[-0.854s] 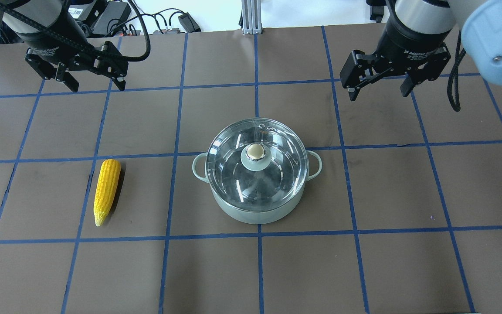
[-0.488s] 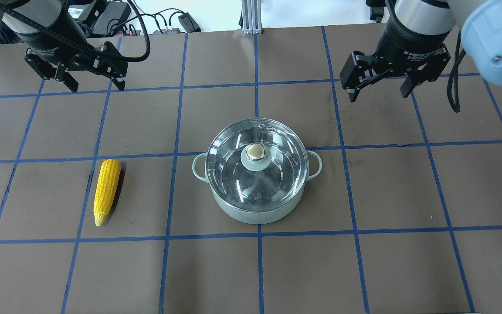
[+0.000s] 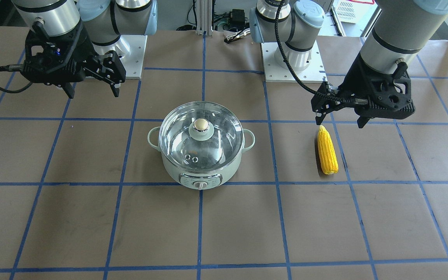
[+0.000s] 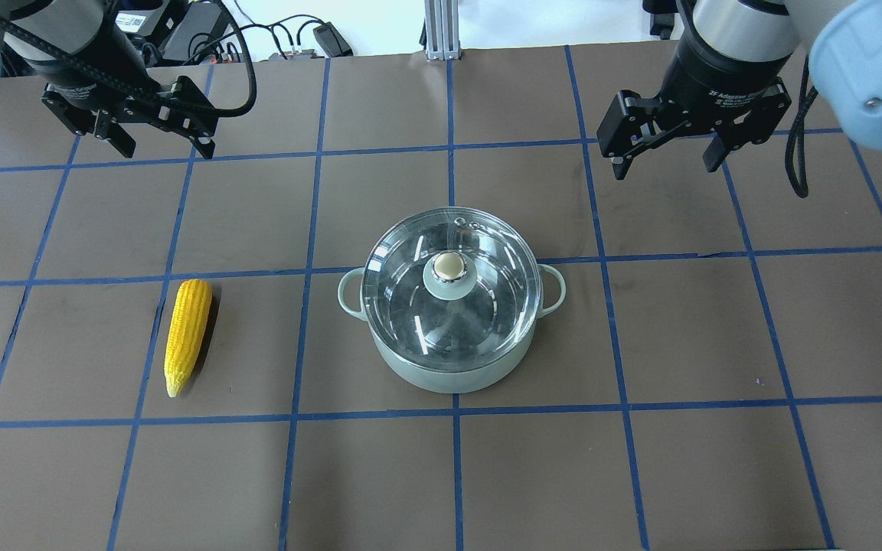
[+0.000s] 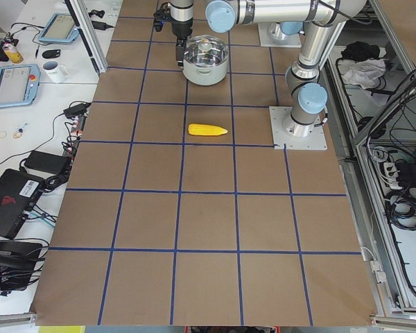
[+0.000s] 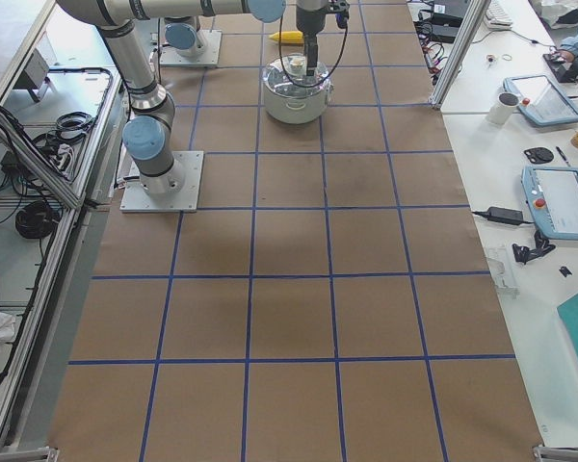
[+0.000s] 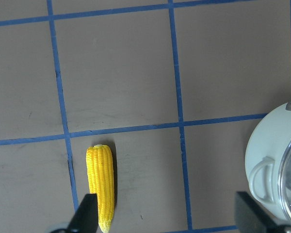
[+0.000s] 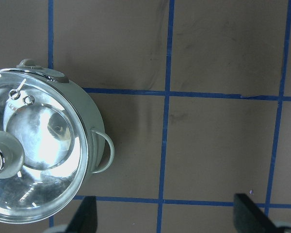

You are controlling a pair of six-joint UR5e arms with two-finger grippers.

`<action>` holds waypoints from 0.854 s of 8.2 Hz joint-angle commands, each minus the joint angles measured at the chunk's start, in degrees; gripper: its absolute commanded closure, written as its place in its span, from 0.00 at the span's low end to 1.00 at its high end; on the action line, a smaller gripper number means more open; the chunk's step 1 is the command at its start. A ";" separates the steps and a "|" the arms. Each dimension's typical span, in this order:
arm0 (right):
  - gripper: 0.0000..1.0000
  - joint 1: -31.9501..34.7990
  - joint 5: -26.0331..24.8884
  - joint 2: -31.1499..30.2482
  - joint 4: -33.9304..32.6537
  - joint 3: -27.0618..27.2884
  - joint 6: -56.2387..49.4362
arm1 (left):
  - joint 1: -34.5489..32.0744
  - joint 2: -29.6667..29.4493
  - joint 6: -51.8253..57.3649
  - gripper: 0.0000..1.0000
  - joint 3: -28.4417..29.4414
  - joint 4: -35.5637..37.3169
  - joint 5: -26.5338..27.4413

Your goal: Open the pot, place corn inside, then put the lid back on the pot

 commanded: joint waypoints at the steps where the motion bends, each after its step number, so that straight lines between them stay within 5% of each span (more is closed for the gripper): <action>1: 0.00 -0.09 0.00 0.00 0.00 0.00 -0.26 | 3.93 -3.40 9.13 0.00 -2.30 3.96 0.67; 7: 0.00 -0.09 0.09 0.00 0.00 0.00 -0.26 | 10.80 -10.87 10.32 0.00 -13.99 11.01 0.85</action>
